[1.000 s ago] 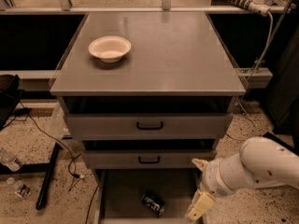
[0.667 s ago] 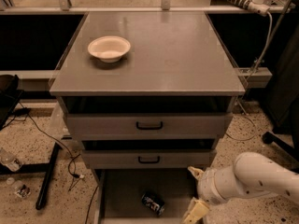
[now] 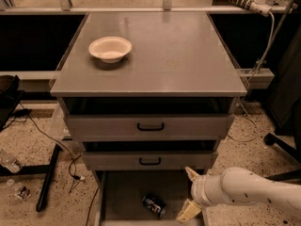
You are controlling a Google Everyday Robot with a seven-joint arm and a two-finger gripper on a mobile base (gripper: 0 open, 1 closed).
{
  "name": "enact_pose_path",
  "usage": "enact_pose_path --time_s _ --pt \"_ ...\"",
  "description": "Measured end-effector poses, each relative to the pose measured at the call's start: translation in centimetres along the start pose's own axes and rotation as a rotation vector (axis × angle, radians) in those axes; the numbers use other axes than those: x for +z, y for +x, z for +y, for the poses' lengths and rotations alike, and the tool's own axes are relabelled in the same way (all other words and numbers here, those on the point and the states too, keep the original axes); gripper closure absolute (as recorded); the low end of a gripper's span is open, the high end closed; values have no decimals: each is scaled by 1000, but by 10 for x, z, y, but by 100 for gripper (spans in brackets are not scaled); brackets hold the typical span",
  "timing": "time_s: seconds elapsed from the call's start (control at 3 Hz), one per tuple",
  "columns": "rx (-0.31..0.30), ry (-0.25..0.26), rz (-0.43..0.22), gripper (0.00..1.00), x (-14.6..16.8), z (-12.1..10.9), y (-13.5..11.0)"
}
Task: Pick pepsi can from bottom drawer and place on counter
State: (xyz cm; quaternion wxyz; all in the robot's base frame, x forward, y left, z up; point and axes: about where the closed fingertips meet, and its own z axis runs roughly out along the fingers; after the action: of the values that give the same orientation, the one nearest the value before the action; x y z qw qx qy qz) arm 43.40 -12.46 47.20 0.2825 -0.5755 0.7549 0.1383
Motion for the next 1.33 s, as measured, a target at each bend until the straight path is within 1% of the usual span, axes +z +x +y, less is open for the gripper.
enact_pose_path --time_s 0.33,0.67,1.0,1.33 --pt "16 66 16 0 3 -24 9" --pt "16 66 15 0 4 -24 9" --pt "2 74 -23 0 23 -26 17" --pt "-17 109 -96 0 54 -38 38"
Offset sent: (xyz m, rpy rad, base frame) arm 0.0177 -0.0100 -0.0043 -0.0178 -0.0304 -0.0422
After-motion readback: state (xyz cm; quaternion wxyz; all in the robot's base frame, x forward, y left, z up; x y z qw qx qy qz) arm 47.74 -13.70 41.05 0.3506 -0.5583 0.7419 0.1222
